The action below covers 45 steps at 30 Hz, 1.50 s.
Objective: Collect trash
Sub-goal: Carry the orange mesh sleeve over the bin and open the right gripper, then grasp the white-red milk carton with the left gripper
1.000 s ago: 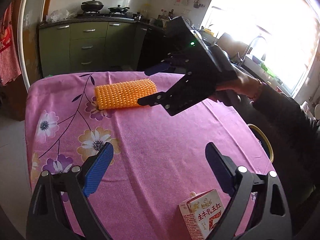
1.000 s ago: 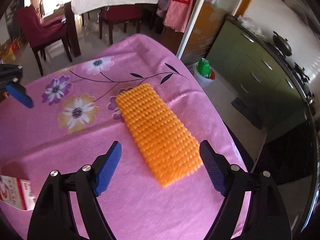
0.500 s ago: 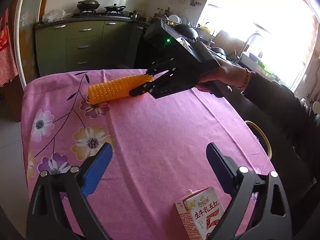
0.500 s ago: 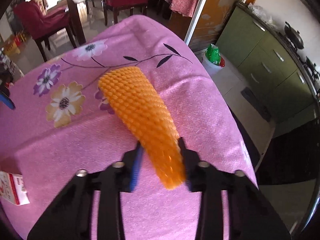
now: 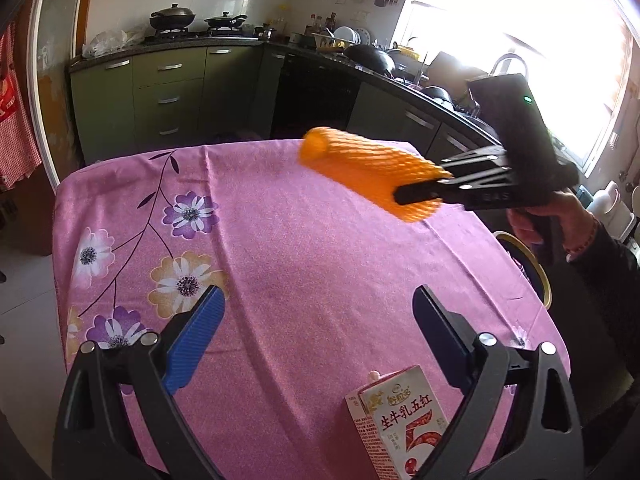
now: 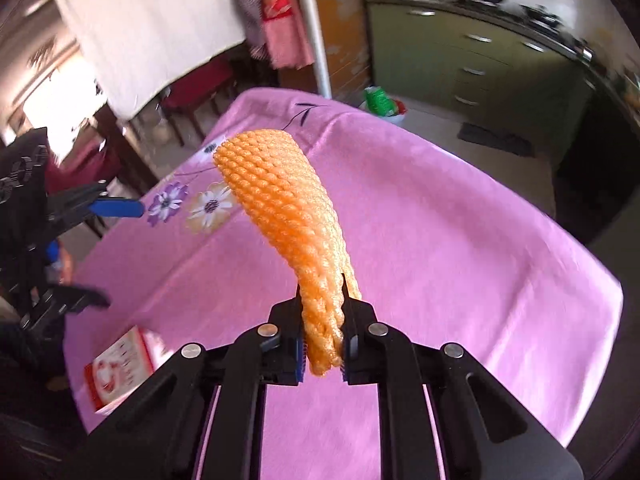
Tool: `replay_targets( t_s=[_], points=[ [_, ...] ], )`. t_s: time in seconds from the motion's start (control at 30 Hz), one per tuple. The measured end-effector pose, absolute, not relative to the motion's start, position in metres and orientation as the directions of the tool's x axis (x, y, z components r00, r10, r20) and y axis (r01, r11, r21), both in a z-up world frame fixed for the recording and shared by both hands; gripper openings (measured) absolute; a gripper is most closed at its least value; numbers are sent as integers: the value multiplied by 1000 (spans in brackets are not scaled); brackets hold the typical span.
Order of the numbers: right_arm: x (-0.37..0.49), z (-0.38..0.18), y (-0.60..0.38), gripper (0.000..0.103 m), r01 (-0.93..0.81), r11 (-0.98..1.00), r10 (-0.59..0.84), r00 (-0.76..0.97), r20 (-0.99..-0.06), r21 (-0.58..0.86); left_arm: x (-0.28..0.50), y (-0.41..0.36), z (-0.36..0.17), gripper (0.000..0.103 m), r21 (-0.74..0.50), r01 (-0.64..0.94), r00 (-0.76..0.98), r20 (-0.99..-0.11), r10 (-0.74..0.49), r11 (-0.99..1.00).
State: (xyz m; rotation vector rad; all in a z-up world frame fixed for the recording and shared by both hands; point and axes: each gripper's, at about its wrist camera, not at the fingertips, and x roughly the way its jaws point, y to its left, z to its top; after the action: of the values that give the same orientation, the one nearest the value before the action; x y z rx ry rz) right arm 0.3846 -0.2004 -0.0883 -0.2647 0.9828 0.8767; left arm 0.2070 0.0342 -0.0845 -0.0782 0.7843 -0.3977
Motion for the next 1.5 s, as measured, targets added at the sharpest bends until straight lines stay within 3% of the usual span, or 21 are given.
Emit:
replay_targets(
  t_s=[0.13,0.33,0.63,0.8,0.9,0.97,1.03,1.3,1.5],
  points=[
    [322,-65,-292,13,-595,786,467,392,-792,169,186,25,-76,90,-192,347,637,-670,-381,918],
    [243,-57,-430,13,-261,964,93,532,-842,-59,153,8,-70,91,-160,377,623,-685,-378,912],
    [214,-120,-545,15,31,975,-211,412,-886,-218,130,-16,-69,91,-166,394,590,-708,-387,904],
    [228,-154,-568,33,73,974,-228,354,-907,-216,126,-27,-69,91,-141,397,578,-729,-366,907],
    [231,-162,-580,59,94,973,-230,332,-915,-211,123,-32,-69,91,-135,393,574,-737,-357,910],
    [219,-153,-581,63,105,978,-205,365,-908,-178,121,-36,-68,91,-132,392,571,-741,-354,910],
    [204,-140,-577,75,99,982,-185,406,-895,-158,119,-39,-69,92,-125,395,565,-748,-348,910],
    [151,-71,-541,76,57,995,-103,581,-807,-86,111,-46,-74,94,-93,354,575,-764,-295,931],
    [146,-55,-514,78,-10,998,-41,627,-778,-60,113,-42,-87,95,-60,273,567,-796,-211,960]
  ],
)
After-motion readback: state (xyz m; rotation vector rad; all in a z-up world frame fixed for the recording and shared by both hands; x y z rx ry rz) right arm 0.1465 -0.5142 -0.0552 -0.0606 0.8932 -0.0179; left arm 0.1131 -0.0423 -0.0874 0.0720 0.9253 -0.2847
